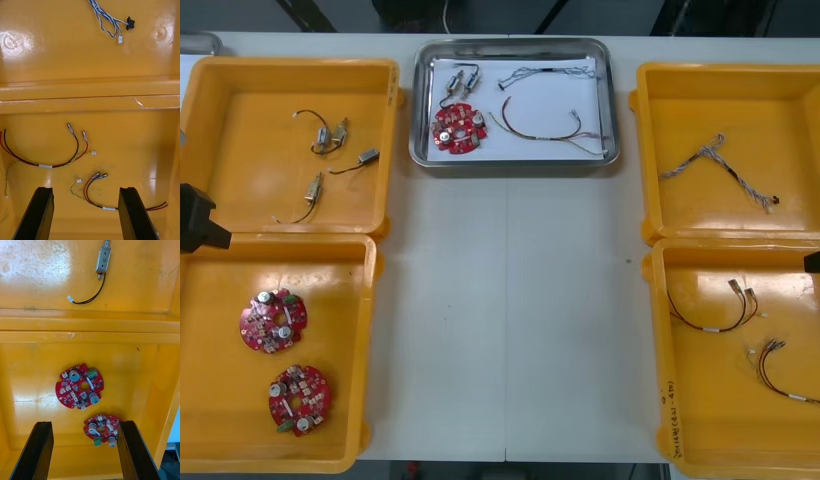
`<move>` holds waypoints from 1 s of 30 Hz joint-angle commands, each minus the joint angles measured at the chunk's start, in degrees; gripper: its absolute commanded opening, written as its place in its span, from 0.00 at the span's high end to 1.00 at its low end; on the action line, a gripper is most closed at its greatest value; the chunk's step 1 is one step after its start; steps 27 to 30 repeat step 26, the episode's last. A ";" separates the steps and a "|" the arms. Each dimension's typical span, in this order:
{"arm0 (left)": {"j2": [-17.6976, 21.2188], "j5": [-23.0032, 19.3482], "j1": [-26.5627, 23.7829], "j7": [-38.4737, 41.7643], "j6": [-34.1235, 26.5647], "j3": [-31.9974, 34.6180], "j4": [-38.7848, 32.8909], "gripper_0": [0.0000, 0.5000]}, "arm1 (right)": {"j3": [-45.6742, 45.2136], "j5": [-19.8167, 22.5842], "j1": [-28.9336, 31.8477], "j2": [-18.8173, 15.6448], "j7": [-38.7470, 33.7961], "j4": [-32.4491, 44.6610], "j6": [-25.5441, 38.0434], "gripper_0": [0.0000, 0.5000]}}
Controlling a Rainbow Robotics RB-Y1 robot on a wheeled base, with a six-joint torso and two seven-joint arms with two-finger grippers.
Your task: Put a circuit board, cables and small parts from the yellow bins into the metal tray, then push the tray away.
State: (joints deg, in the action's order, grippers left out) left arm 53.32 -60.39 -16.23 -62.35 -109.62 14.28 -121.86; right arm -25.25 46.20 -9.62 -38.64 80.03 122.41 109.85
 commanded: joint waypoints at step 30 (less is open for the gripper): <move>2.58 -0.43 0.76 -6.64 -0.38 1.62 -1.36 0.00 | 0.73 0.38 0.92 -2.32 0.04 0.38 0.15 0.00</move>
